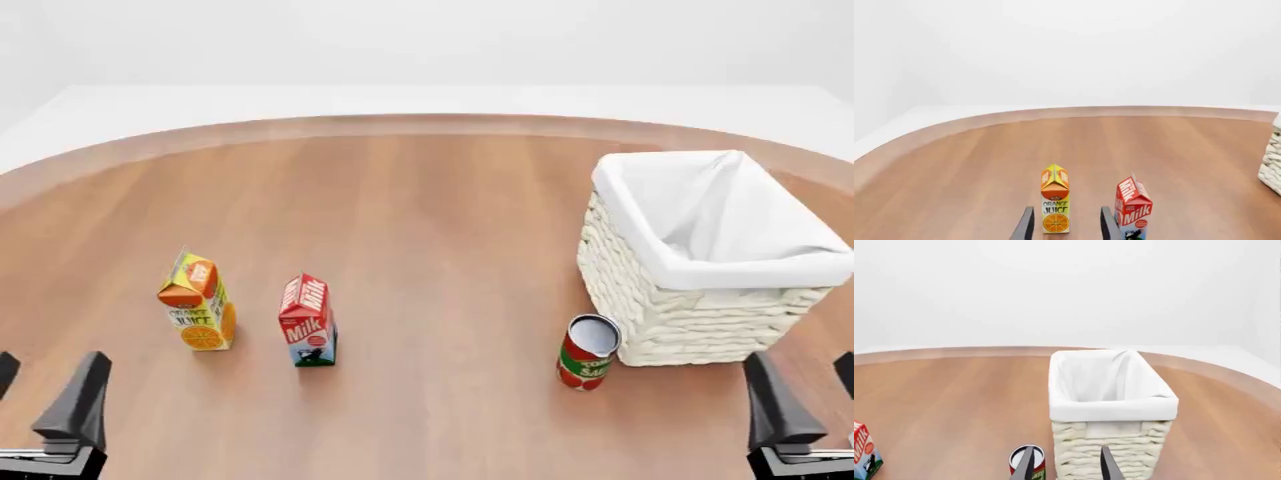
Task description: Pick the milk and place it in the basket.
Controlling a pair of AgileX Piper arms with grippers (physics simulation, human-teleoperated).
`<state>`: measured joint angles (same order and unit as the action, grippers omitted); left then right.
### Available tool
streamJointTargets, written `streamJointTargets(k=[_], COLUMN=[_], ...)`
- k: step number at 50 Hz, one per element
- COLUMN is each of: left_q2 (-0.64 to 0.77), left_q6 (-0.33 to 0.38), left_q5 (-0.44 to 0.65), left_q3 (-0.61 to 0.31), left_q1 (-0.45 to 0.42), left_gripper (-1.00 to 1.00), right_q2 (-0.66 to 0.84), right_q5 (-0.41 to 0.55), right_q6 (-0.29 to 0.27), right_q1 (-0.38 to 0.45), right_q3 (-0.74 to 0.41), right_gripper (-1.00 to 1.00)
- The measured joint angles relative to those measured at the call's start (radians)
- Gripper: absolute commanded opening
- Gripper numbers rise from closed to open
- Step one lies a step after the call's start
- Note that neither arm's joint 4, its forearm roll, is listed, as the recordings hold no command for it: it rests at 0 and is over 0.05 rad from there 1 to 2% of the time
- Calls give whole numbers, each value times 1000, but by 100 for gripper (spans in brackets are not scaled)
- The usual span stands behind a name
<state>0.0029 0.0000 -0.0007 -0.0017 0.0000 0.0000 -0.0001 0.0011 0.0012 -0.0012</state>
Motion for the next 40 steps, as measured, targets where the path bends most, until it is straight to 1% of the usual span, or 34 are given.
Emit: streamJointTargets(k=[23, 40], left_q2=[4, 5], left_q6=[0, 0], left_q5=[-1, -1], left_q3=[-2, -3], left_q1=[0, 0], left_gripper=[100, 100], right_q2=[0, 12], right_q5=[6, 2], right_q6=[-20, -15], right_q1=[8, 10], right_q3=[0, 0], right_gripper=[100, 100])
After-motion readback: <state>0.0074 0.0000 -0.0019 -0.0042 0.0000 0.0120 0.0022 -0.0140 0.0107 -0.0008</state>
